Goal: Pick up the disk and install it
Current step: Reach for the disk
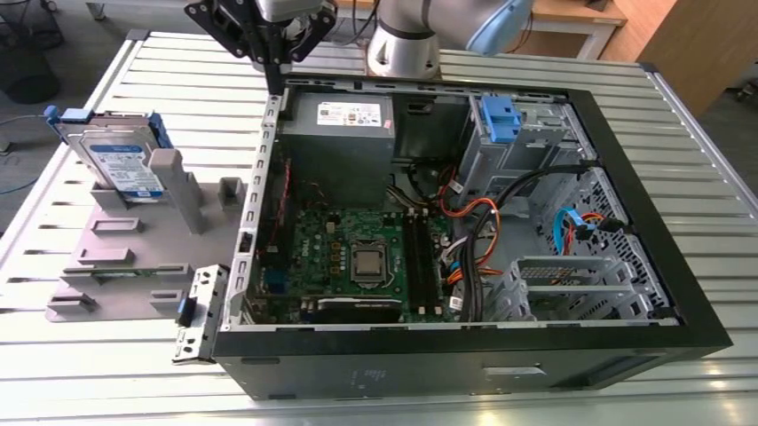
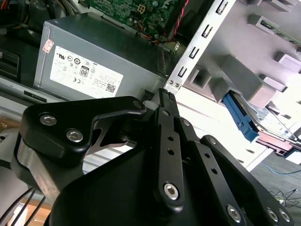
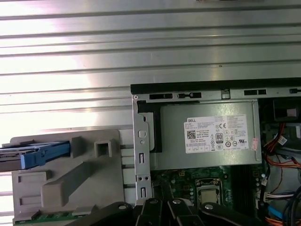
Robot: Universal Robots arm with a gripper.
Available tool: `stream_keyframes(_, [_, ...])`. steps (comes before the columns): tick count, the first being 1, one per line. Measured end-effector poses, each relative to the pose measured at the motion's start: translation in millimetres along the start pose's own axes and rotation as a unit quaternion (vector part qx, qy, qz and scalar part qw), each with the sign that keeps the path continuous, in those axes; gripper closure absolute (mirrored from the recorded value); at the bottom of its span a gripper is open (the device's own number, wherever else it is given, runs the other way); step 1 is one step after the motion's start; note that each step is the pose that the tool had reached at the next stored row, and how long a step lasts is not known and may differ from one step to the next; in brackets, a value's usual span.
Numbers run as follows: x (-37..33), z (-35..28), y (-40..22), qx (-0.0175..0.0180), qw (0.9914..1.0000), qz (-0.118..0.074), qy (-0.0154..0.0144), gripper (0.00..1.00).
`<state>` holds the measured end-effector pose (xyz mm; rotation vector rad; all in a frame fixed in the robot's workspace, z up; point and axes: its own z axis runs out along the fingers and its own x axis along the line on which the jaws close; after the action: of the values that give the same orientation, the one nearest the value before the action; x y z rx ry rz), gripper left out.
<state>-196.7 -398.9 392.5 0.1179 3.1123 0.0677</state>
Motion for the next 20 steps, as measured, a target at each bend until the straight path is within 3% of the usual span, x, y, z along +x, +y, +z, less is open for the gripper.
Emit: stream_keyframes(20, [30.2, -0.7, -2.3, 0.0000, 1.00000, 0.000, 0.0000, 0.89])
